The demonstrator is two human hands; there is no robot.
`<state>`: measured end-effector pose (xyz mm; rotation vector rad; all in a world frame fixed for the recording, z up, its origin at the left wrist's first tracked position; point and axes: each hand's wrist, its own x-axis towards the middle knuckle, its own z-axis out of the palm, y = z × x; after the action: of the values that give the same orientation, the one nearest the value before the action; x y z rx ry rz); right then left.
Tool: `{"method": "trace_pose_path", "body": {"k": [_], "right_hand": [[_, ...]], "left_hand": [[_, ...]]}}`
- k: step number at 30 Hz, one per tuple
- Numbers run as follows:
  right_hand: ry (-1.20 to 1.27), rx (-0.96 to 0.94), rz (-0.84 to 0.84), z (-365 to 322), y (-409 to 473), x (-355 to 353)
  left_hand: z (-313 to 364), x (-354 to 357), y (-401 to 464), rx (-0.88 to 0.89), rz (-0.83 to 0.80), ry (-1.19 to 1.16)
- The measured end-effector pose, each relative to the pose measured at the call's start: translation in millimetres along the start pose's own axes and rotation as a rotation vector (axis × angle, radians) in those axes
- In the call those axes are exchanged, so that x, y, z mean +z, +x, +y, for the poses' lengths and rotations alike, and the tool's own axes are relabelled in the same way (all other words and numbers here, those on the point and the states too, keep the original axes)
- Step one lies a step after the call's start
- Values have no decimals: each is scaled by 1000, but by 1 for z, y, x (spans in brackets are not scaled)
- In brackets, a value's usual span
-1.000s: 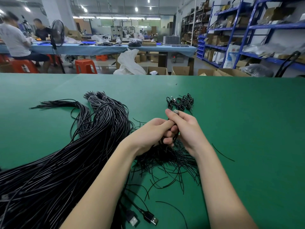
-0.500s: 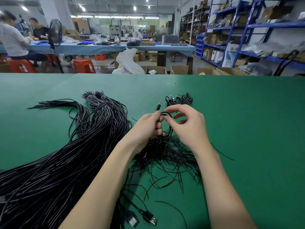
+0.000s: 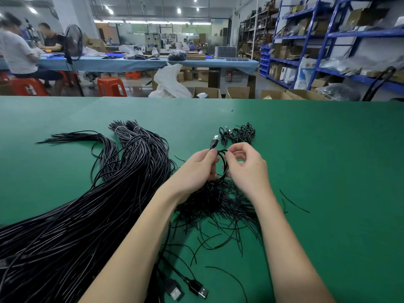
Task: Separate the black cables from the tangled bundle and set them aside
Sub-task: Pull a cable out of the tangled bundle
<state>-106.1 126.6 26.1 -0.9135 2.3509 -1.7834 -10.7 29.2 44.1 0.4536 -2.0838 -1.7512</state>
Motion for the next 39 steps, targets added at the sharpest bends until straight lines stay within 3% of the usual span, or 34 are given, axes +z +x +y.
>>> {"method": "trace_pose_path", "body": {"k": [5, 7, 10, 13, 18, 26, 32, 36, 39], "right_hand": [[320, 210, -278, -12, 5, -2], [383, 212, -329, -14, 3, 1], [346, 155, -276, -15, -3, 9], [340, 99, -161, -16, -6, 13], [417, 69, -165, -15, -5, 9], [299, 153, -123, -5, -6, -1], [325, 144, -82, -3, -7, -3], [302, 103, -146, 0, -5, -9], [421, 135, -261, 3, -5, -15]], "left_hand": [[0, 3, -1, 74, 110, 299], [0, 5, 0, 137, 105, 414], [-2, 9, -1, 251, 40, 580], [-4, 12, -2, 255, -2, 621], [-4, 17, -8, 227, 21, 591], [-10, 17, -4, 157, 40, 526], [-9, 15, -2, 28, -54, 491], [-2, 13, -5, -7, -160, 264], [3, 7, -11, -56, -259, 28]]}}
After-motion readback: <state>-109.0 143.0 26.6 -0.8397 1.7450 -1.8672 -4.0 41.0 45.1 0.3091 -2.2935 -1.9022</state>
